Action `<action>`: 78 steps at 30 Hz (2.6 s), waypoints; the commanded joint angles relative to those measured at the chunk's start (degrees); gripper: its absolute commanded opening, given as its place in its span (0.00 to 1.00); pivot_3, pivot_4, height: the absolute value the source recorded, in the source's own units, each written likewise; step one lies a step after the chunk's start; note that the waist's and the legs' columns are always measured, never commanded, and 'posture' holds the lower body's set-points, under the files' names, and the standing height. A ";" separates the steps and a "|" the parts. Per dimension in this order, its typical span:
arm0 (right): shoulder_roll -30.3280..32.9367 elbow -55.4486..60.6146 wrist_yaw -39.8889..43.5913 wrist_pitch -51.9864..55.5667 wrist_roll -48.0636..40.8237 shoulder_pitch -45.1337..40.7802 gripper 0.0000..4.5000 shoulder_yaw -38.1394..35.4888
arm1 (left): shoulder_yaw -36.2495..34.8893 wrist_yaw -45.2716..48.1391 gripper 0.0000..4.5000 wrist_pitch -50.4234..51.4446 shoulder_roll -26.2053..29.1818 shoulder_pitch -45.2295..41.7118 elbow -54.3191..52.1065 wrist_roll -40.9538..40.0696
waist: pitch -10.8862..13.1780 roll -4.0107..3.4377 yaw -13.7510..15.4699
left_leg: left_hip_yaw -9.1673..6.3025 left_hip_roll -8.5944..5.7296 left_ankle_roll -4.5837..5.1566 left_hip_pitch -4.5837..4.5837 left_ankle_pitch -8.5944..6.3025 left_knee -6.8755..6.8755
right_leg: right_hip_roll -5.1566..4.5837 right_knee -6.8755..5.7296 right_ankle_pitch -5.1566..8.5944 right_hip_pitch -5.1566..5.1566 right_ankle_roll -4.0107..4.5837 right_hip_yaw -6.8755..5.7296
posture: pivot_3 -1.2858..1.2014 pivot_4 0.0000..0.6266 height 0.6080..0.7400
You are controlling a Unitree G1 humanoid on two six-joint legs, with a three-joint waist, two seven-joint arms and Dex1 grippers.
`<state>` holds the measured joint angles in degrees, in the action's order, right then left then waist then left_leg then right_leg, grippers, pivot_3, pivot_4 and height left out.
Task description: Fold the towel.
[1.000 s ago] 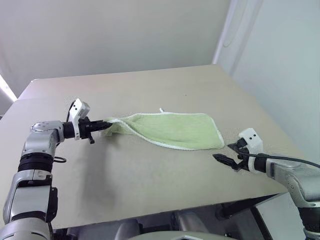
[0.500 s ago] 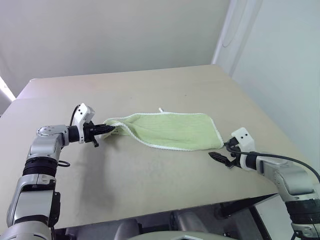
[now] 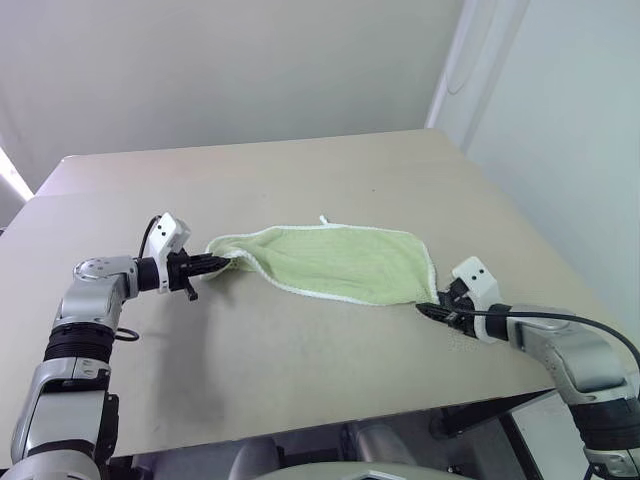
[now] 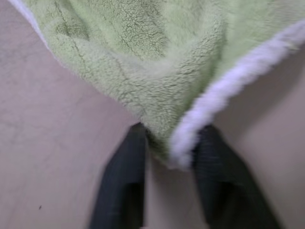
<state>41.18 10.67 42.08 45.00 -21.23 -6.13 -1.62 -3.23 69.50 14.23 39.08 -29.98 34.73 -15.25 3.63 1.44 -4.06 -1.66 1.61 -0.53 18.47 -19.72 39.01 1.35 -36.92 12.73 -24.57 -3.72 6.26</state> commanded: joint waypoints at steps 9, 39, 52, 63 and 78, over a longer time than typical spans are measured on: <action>-4.43 1.33 -3.76 15.10 -18.73 -16.31 0.01 -15.95 | -2.24 -0.91 0.00 -0.86 1.32 -0.32 -1.57 -0.85 | 0.03 -0.04 -0.05 | -0.02 0.01 0.00 -0.02 0.00 -0.01 | 0.01 -0.02 0.00 0.00 0.00 -0.01 | 0.52 0.00 0.79; -3.23 -29.91 -2.93 20.92 -13.79 -48.22 0.01 -10.05 | -7.69 -6.65 0.00 -22.72 4.11 -29.91 30.79 4.15 | 0.11 -0.45 0.01 | -0.06 -0.07 0.16 1.92 -0.08 -0.03 | -0.09 -0.20 -0.24 -1.87 -0.10 -0.07 | 0.52 0.00 0.79; -1.21 -3.11 -5.29 47.50 -28.94 -26.86 0.01 -14.59 | -9.44 10.67 0.00 -9.08 15.29 11.06 -6.00 -2.37 | 0.10 -0.44 0.17 | -0.07 -0.01 0.17 1.83 -0.08 0.24 | -0.11 -0.35 -0.16 -1.72 -0.20 -0.11 | 0.52 0.00 0.79; 12.49 11.09 -4.15 47.50 -53.22 -2.59 0.01 -15.73 | -13.85 12.00 0.00 -8.31 21.34 27.28 -13.43 -3.28 | 0.09 -0.42 -0.07 | -0.01 0.06 0.17 1.72 -0.08 0.19 | -0.04 -0.33 -0.02 -1.57 -0.11 -0.10 | 0.52 0.00 0.79; 5.33 -6.04 -23.35 47.12 -65.28 -10.70 0.01 -16.54 | -13.97 7.38 0.00 10.88 17.85 18.17 -17.49 -13.46 | 0.14 -0.21 -0.03 | 0.11 0.18 0.15 0.84 -0.08 0.13 | -0.02 -0.15 0.03 -0.78 0.05 -0.17 | 0.52 0.00 0.79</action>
<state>46.62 5.78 20.21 92.12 -83.43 -15.59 -17.08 -15.14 77.80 22.09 56.54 -9.82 17.94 -26.40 3.77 1.22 -4.09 -1.56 1.79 -0.38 19.36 -19.81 39.13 1.34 -37.07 12.76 -25.40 -3.68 6.08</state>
